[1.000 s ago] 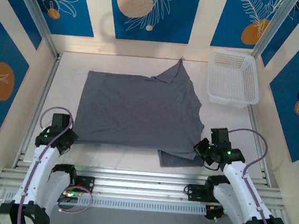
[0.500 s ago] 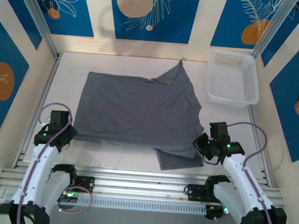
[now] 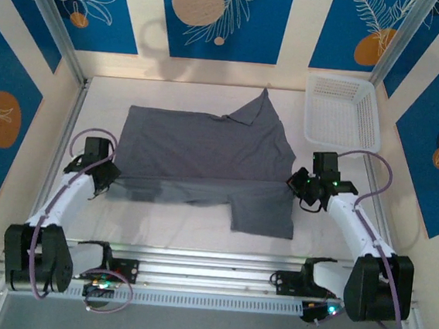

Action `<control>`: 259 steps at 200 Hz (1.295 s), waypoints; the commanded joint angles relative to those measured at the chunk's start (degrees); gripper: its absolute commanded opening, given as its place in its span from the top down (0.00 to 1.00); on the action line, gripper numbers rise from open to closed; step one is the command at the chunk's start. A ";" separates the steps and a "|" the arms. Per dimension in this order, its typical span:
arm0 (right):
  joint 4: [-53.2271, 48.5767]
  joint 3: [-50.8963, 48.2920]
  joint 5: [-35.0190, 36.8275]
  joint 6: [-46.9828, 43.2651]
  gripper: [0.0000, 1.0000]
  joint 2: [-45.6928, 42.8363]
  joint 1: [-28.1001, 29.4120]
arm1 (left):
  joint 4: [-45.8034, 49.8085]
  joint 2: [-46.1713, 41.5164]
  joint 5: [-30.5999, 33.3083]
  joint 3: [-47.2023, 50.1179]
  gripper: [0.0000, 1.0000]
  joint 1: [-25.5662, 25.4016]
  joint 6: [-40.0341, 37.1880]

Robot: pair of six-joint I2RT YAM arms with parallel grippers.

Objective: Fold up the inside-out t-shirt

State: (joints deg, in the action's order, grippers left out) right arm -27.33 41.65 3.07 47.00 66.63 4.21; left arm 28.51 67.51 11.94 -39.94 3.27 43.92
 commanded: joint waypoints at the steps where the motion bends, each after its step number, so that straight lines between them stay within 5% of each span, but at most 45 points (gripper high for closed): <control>1: 2.77 2.71 1.53 -1.42 1.00 2.14 -0.87 | -3.66 0.91 -0.88 -3.14 1.00 0.37 -2.82; 71: 10.53 4.11 1.22 -2.29 1.00 13.39 -1.22 | -7.85 14.04 1.77 -5.96 1.00 0.43 -5.24; 97: 11.45 4.71 0.89 -3.73 0.91 16.54 -1.30 | -10.71 18.93 0.45 -6.13 1.00 0.41 -4.32; 137: 3.86 5.97 3.84 -3.01 0.51 11.42 -1.47 | -10.26 15.12 0.37 -6.13 0.64 0.41 -3.66; 171: -0.79 -0.61 4.21 0.95 0.44 1.78 -3.20 | -6.16 2.36 -0.76 -3.75 0.57 -0.13 -1.19; 217: -6.52 -12.22 2.82 4.89 0.44 -9.27 -0.08 | -0.61 -10.66 -1.01 -1.73 0.56 -15.47 -0.87; 259: -8.86 -12.90 2.71 4.54 0.45 -2.60 4.99 | 4.95 -14.46 9.96 1.30 0.48 -26.93 -1.34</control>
State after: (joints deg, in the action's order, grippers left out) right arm -33.58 27.57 6.28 51.05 60.20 6.96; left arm 26.41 54.22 13.61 -40.88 -20.27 42.89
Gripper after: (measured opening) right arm 0.559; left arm 0.512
